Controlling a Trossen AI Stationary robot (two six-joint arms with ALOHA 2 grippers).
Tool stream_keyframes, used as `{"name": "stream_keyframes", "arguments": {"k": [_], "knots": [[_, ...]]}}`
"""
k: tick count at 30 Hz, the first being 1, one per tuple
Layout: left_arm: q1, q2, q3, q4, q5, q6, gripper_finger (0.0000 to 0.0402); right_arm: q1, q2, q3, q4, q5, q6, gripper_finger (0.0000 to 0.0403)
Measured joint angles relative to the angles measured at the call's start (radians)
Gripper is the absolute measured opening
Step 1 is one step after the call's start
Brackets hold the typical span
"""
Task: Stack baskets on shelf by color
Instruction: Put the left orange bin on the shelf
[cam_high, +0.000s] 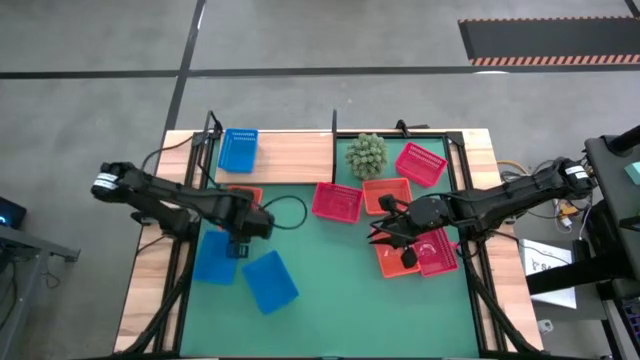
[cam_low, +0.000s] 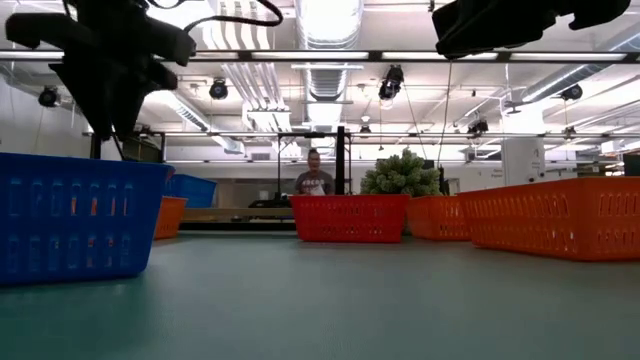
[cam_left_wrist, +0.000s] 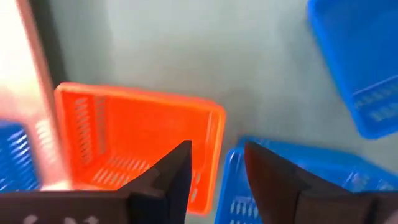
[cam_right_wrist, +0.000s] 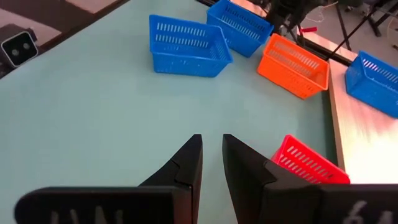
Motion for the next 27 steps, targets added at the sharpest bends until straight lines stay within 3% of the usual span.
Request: {"name": "stream_keyframes", "arguments": {"k": [5,12,27], "knots": [[0.039,-0.037,-0.097,0.141,0.027,0.070,0.0121,0.000,0.000,0.000,0.005,0.000,0.028,0.0056],[0.048,-0.035,-0.198,0.140,0.041,0.047,0.0121,0.000,0.000,-0.001,0.007,0.001,0.058,0.0056],[0.065,-0.011,-0.246,0.231,0.041,0.056,0.0121,0.000,0.000,-0.001,0.025,0.003,0.078,0.0056]]}}
